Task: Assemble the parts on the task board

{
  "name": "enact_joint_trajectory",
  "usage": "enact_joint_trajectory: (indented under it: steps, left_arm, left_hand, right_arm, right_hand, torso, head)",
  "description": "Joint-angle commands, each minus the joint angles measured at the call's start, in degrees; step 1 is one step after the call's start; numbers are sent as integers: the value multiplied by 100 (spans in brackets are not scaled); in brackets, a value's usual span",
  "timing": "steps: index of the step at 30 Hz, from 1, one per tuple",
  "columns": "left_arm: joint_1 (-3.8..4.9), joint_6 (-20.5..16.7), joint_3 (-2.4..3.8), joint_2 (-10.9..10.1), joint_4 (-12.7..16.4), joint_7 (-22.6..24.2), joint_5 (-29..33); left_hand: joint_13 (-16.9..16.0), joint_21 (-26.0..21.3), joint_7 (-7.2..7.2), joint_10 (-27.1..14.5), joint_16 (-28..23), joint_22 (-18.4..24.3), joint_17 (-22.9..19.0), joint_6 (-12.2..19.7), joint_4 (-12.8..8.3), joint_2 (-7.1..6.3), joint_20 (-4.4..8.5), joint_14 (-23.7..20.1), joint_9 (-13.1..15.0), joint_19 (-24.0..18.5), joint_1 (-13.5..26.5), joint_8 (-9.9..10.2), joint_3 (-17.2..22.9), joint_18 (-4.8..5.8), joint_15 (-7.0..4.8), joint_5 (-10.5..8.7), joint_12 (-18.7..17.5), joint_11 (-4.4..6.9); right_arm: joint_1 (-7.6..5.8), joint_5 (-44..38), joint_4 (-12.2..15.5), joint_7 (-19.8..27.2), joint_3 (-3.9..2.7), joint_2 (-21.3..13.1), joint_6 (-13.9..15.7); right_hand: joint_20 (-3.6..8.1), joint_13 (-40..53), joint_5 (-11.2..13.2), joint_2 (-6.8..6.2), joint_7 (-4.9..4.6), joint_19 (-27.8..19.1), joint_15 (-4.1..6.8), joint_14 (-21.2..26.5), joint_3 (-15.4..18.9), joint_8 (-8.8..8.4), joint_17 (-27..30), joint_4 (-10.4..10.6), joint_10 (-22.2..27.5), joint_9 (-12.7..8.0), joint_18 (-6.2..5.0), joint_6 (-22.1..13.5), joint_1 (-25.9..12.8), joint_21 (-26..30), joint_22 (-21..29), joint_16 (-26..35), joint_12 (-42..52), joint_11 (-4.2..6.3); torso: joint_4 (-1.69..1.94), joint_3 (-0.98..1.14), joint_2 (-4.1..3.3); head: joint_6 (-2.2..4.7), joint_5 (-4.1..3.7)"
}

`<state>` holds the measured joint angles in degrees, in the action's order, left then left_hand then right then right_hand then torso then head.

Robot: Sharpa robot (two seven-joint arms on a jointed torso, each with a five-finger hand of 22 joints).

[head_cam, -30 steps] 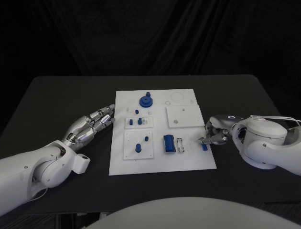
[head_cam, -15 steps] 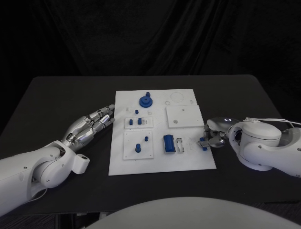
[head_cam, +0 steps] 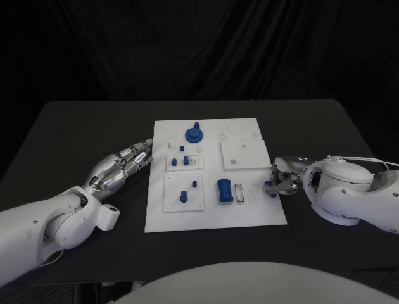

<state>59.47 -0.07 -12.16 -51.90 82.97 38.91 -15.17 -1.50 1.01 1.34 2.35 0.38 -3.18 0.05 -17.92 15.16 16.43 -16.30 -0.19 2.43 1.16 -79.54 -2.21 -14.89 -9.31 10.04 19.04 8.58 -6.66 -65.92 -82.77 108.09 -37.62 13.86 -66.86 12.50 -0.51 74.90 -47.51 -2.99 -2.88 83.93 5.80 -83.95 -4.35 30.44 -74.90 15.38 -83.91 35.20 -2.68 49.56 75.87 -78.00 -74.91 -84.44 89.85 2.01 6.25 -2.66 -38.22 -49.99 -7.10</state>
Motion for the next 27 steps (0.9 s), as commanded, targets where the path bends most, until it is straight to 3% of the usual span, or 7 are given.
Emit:
enact_joint_trajectory:
  steps: [1,3,4,7,15,21,27]
  left_arm:
    - [-12,50,5,13,7,203,32]
    - [-13,54,5,17,5,203,32]
    - [-14,54,5,18,5,203,32]
    - [-17,53,5,20,1,204,32]
    - [-20,49,5,29,-3,203,32]
    - [-21,51,5,42,-5,204,32]
    - [-22,61,5,54,-16,205,32]
  left_hand:
    - [7,-15,48,-25,-38,11,-5,-14,-6,-4,-19,19,9,-10,-62,-9,39,-81,38,39,-4,-14]
    - [6,-15,58,-23,-38,12,-5,-10,-22,-3,-19,19,8,-10,-77,-9,51,-81,38,66,5,-17]
    - [6,-15,58,-23,-38,12,-5,-10,-22,-3,-19,19,8,-10,-77,-9,51,-81,38,66,5,-17]
    - [5,-15,61,-22,-38,11,-5,-7,-35,-1,-19,19,8,-9,-90,-8,63,-80,38,95,9,-22]
    - [5,-15,57,-22,-38,13,-5,0,-42,0,-19,19,7,-9,-98,-7,71,-80,39,118,10,-29]
    - [5,-15,57,-22,-38,13,-5,0,-42,0,-19,19,7,-9,-98,-7,71,-80,39,118,10,-29]
    - [5,-15,54,-22,-38,14,-5,5,-46,1,-19,19,6,-9,-101,-5,76,-79,39,132,11,-33]
  right_arm:
    - [63,1157,-33,138,39,-18,610]
    - [62,1564,-23,264,38,-31,778]
    - [62,1753,-12,335,37,-38,852]
    - [43,2358,59,586,34,-69,1098]
    - [-194,3140,184,902,31,1,1338]
    - [-264,3368,172,986,31,179,1289]
    - [-245,3460,66,1002,32,383,1135]
  right_hand:
    - [-31,1510,629,-160,-2,183,-58,-360,-789,-34,-138,-328,-609,-828,-38,-18,120,43,-1103,25,15,-56]
    - [-46,1510,1592,-513,-35,180,-52,-360,-1896,-37,-142,-378,-609,-891,-38,53,74,57,-1100,22,15,-74]
    - [-55,1510,1868,-729,-20,186,-74,-363,-2474,0,-154,-433,-609,-898,-39,61,-121,51,-1102,14,15,-60]
    - [-62,1510,1957,-826,-21,193,-70,-370,-2762,76,-179,-517,-609,-874,-35,76,-329,40,-1106,1,15,-64]
    - [-53,1510,2043,-850,7,204,-55,-382,-2887,160,-234,-585,-609,-847,-31,129,-498,19,-1113,-27,15,-43]
    - [-43,1510,2110,-858,26,212,-44,-388,-2922,202,-262,-597,-609,-835,-27,144,-639,-1,-1119,-42,15,-27]
    - [-38,1510,2177,-853,33,213,-38,-386,-2941,218,-254,-594,-609,-831,-26,128,-723,-2,-1119,-40,15,-21]
  torso:
    - [2,-1,1]
    - [1,0,1]
    - [1,0,0]
    - [1,0,-1]
    - [10,-3,3]
    - [7,-3,5]
    - [5,-5,2]
  head:
    - [-1,14]
    - [-1,22]
    - [-1,26]
    - [-1,30]
    - [-1,16]
    - [-1,45]
    - [-1,51]
